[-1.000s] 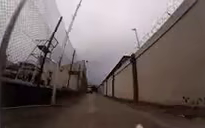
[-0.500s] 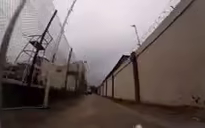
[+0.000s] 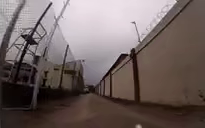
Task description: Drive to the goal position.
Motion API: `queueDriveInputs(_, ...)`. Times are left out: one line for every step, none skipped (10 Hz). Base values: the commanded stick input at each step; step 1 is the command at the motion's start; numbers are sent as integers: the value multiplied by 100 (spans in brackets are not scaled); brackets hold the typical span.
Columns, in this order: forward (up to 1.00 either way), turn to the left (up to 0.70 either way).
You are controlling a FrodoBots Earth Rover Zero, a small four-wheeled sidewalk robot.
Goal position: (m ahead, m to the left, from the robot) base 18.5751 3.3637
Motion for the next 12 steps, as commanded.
queueDriveInputs(84,3)
queueDriveInputs(84,3)
queueDriveInputs(84,3)
queueDriveInputs(84,3)
queueDriveInputs(84,3)
queueDriveInputs(84,3)
queueDriveInputs(84,3)
queueDriveInputs(84,3)
queueDriveInputs(84,3)
queueDriveInputs(84,3)
queueDriveInputs(84,3)
queueDriveInputs(84,3)
